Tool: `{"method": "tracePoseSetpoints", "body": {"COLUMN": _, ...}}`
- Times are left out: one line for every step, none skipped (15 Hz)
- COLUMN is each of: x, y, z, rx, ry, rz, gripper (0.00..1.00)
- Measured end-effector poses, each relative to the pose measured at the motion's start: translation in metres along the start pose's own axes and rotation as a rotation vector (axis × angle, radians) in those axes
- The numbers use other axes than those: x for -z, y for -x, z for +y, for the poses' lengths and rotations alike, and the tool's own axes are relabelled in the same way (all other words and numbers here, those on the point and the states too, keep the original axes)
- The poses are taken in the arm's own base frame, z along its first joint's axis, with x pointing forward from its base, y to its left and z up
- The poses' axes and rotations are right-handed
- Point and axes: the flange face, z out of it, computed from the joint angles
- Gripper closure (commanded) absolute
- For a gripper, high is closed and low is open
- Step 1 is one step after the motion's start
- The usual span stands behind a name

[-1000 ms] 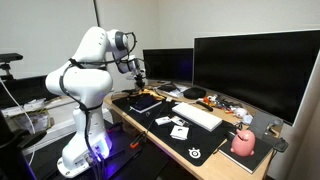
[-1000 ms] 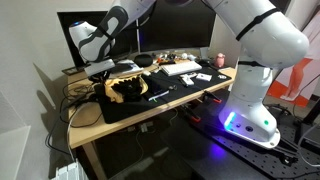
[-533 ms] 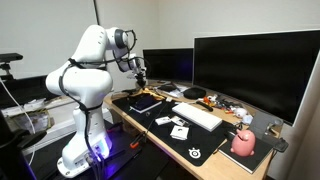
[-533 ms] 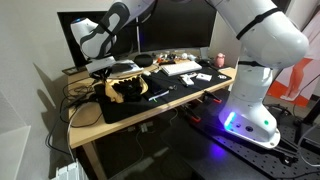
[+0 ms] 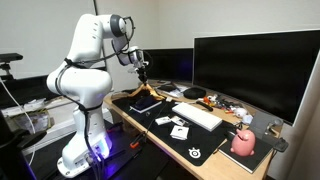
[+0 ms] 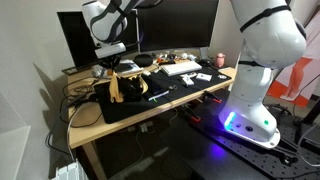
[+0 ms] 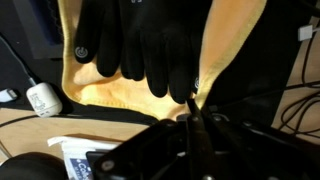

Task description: Wrap the gloves in the yellow towel

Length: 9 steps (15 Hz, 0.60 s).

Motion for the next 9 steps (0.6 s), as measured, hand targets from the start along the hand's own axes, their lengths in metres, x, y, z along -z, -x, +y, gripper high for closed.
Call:
{"method": "tracePoseSetpoints", "body": {"x": 0.005, "y": 0.003, "z": 0.008, "rx": -0.003, "ry": -0.001, "rz": -0.006, "gripper": 0.99}}
{"method": "tracePoseSetpoints", "body": {"x": 0.009, "y": 0.006, "z": 0.017, "rx": -0.004, "ry": -0.001, "rz": -0.012, "gripper": 0.99}}
{"method": "tracePoseSetpoints", "body": {"x": 0.012, "y": 0.009, "z": 0.026, "rx": -0.007, "ry": -0.001, "rz": -0.018, "gripper": 0.99}}
{"method": "tracePoseSetpoints", "body": {"x": 0.014, "y": 0.011, "z": 0.036, "rx": -0.013, "ry": 0.001, "rz": -0.025, "gripper": 0.99}}
{"method": "tracePoseSetpoints", "body": {"x": 0.015, "y": 0.012, "z": 0.046, "rx": -0.021, "ry": 0.003, "rz": -0.032, "gripper": 0.99}}
{"method": "tracePoseSetpoints", "body": {"x": 0.015, "y": 0.014, "z": 0.055, "rx": -0.031, "ry": 0.006, "rz": -0.039, "gripper": 0.99}}
{"method": "tracePoseSetpoints", "body": {"x": 0.016, "y": 0.015, "z": 0.064, "rx": -0.04, "ry": 0.008, "rz": -0.045, "gripper": 0.99}}
{"method": "tracePoseSetpoints", "body": {"x": 0.016, "y": 0.017, "z": 0.072, "rx": -0.049, "ry": 0.011, "rz": -0.05, "gripper": 0.99}}
{"method": "tracePoseSetpoints", "body": {"x": 0.017, "y": 0.018, "z": 0.079, "rx": -0.056, "ry": 0.012, "rz": -0.053, "gripper": 0.99}}
